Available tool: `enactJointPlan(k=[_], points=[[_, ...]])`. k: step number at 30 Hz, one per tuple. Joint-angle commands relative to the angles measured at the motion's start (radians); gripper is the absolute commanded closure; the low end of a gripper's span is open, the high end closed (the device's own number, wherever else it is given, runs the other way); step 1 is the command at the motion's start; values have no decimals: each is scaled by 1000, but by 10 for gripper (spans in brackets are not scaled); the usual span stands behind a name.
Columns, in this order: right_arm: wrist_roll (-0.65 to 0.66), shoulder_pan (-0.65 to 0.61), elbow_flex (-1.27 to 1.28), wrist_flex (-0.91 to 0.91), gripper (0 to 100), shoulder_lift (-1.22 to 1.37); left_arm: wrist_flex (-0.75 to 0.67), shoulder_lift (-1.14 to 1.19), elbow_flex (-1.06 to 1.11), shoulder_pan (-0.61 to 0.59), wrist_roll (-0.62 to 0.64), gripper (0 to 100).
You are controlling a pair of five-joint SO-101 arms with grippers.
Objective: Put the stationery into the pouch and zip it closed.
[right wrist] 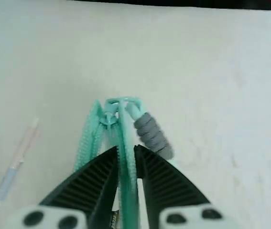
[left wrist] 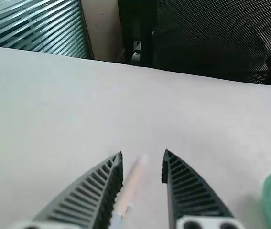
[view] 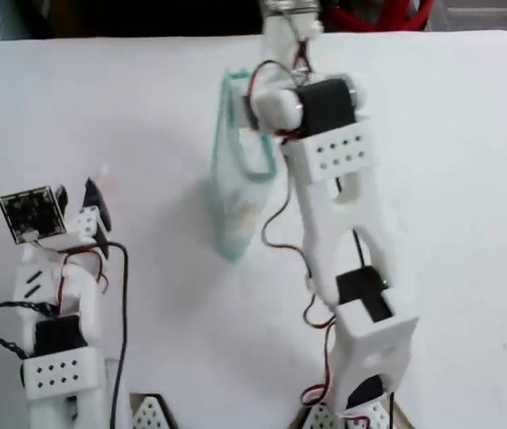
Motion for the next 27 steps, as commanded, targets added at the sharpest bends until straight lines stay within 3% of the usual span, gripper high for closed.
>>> enactJointPlan(k=[1, 5, 9, 17, 21, 27], points=[[21, -35, -32, 33, 981, -22, -32, -1, -12, 8, -8, 846], [17, -47, -37, 44, 981, -22, -12, 1, -48, -21, -6, 845], [18, -48, -17, 45, 981, -13, 189, 84, -209, -5, -68, 845], [23, -47, -5, 59, 981, -8, 453, 568, -608, 10, -299, 845], [25, -44, -5, 62, 981, -8, 508, 802, -740, -35, -416, 843], [26, -44, -5, 62, 981, -8, 592, 1116, -959, -125, -436, 779]])
